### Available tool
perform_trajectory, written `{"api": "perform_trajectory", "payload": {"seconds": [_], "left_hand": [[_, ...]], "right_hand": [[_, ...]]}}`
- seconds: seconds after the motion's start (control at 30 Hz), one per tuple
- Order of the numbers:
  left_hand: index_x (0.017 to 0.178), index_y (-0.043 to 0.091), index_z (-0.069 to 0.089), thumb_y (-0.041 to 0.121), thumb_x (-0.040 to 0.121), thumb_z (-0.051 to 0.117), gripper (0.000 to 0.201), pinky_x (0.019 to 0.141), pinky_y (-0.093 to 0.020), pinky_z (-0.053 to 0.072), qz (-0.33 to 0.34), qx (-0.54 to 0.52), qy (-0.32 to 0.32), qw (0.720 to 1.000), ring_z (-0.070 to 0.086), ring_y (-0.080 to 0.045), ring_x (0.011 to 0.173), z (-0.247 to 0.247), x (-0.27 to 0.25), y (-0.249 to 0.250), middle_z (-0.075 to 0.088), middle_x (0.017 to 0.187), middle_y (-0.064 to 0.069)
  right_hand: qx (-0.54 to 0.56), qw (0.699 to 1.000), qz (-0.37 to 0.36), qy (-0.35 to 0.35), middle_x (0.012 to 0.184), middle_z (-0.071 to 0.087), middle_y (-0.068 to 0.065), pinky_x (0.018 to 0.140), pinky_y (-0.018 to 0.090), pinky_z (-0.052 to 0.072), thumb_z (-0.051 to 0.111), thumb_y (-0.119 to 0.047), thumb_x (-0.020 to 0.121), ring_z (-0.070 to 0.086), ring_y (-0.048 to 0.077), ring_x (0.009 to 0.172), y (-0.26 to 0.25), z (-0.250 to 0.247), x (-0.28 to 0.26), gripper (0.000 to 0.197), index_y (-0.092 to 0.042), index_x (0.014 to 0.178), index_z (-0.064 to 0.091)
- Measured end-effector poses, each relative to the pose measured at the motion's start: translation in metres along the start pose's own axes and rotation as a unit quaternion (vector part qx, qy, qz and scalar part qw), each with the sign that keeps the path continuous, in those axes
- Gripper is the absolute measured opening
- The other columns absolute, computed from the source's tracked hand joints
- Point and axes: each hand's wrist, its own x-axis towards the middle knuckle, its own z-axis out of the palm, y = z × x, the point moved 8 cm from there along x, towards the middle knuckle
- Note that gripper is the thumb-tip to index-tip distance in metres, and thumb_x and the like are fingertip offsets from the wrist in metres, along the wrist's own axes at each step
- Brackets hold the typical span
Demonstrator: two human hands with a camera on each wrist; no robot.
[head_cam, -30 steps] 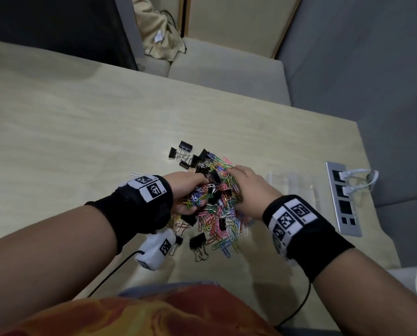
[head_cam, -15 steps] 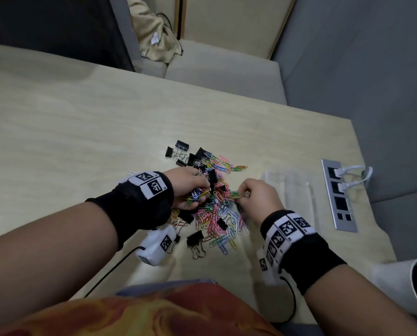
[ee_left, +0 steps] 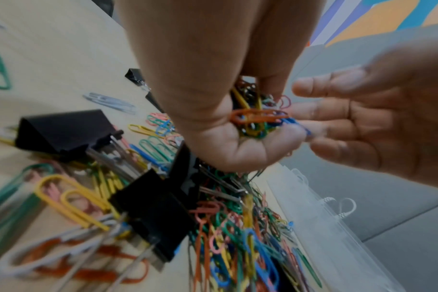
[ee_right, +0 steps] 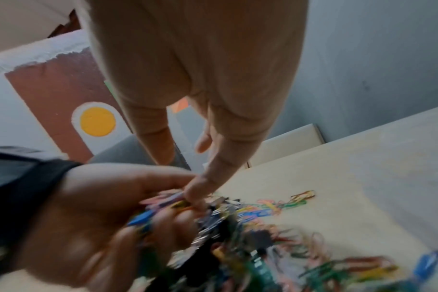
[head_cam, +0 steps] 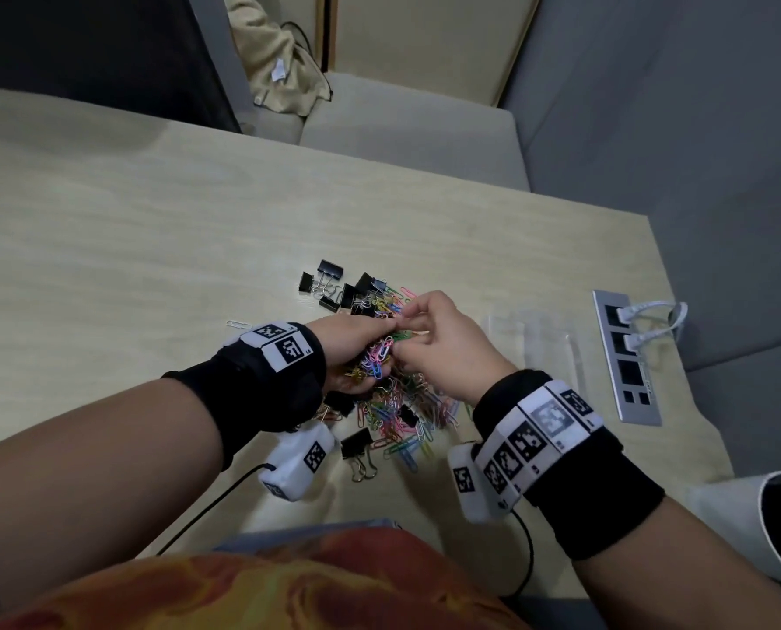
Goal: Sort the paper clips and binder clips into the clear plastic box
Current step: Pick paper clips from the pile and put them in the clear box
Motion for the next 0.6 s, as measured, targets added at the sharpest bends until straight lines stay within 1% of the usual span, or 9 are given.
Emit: {"api": "perform_trajectory", "payload": {"seconds": [0.03,0.1,0.17,0.27,0.37,0.4,0.47,0.53,0.6], "left_hand": [[0.089,0.020,0.058,0.041,0.094,0.051,0.022,0.051,-0.017,0.045,-0.002,0.005,0.004,1.000,0.058,-0.007,0.055,-0.004,0.000,-0.001,0.062,0.062,0.003],[0.083,0.020,0.056,0.039,0.094,0.052,0.022,0.049,-0.017,0.044,-0.008,0.014,0.019,1.000,0.058,-0.006,0.051,-0.012,0.001,-0.001,0.061,0.059,0.004],[0.082,0.019,0.054,0.040,0.093,0.052,0.023,0.047,-0.016,0.044,-0.018,0.025,0.022,0.999,0.057,-0.006,0.050,-0.017,0.001,-0.002,0.060,0.060,0.003],[0.086,0.020,0.053,0.040,0.093,0.053,0.021,0.045,-0.017,0.044,-0.022,0.034,0.032,0.999,0.058,-0.006,0.050,-0.025,-0.001,-0.002,0.061,0.063,0.002],[0.084,0.020,0.053,0.040,0.094,0.052,0.022,0.043,-0.017,0.044,-0.013,0.038,0.033,0.999,0.056,-0.006,0.046,-0.031,-0.002,0.000,0.060,0.064,0.001],[0.083,0.020,0.053,0.040,0.094,0.051,0.022,0.042,-0.016,0.043,-0.012,0.040,0.033,0.999,0.055,-0.006,0.044,-0.033,-0.002,0.000,0.060,0.064,0.001],[0.082,0.020,0.053,0.039,0.095,0.051,0.023,0.041,-0.016,0.043,-0.010,0.042,0.035,0.998,0.055,-0.006,0.044,-0.036,-0.003,0.001,0.059,0.065,0.000],[0.082,0.021,0.053,0.039,0.095,0.051,0.022,0.042,-0.015,0.043,-0.007,0.044,0.037,0.998,0.056,-0.006,0.046,-0.037,-0.004,0.002,0.059,0.067,0.000],[0.083,0.019,0.052,0.038,0.095,0.050,0.022,0.044,-0.015,0.043,-0.003,0.050,0.037,0.998,0.055,-0.006,0.045,-0.036,-0.007,0.004,0.059,0.065,0.000]], "right_hand": [[-0.020,1.000,-0.002,0.012,0.104,0.062,-0.005,0.087,0.040,0.053,0.060,-0.008,0.080,0.065,0.014,0.086,0.003,-0.007,0.006,0.028,-0.023,0.100,0.049],[-0.106,0.994,-0.004,0.036,0.108,0.063,-0.003,0.089,0.037,0.051,0.057,-0.008,0.084,0.061,0.016,0.091,0.010,-0.020,0.021,0.023,-0.022,0.102,0.054],[-0.228,0.973,0.008,0.039,0.117,0.060,0.002,0.093,0.033,0.047,0.052,-0.008,0.088,0.059,0.020,0.103,0.019,-0.027,0.040,0.028,-0.018,0.114,0.056],[-0.350,0.937,0.002,-0.011,0.141,0.043,0.009,0.106,0.038,0.039,0.051,-0.010,0.089,0.046,0.027,0.126,0.030,-0.014,0.066,0.051,-0.016,0.138,0.040],[-0.405,0.909,-0.041,-0.095,0.158,0.019,0.007,0.116,0.045,0.026,0.057,-0.023,0.090,0.026,0.031,0.141,0.033,0.012,0.078,0.070,-0.021,0.149,0.021],[-0.423,0.899,-0.048,-0.107,0.158,0.018,0.006,0.116,0.044,0.024,0.059,-0.026,0.088,0.024,0.031,0.142,0.033,0.017,0.078,0.073,-0.022,0.149,0.021],[-0.437,0.894,-0.060,-0.080,0.151,0.032,0.007,0.112,0.043,0.029,0.061,-0.028,0.087,0.032,0.033,0.135,0.031,0.019,0.075,0.064,-0.021,0.145,0.033],[-0.419,0.904,-0.079,-0.030,0.133,0.046,0.008,0.102,0.041,0.040,0.059,-0.020,0.089,0.043,0.032,0.121,0.028,0.020,0.069,0.045,-0.018,0.132,0.048],[-0.396,0.914,-0.088,0.002,0.118,0.049,0.009,0.090,0.039,0.046,0.055,-0.009,0.087,0.049,0.030,0.109,0.029,0.022,0.059,0.033,-0.015,0.120,0.055]]}}
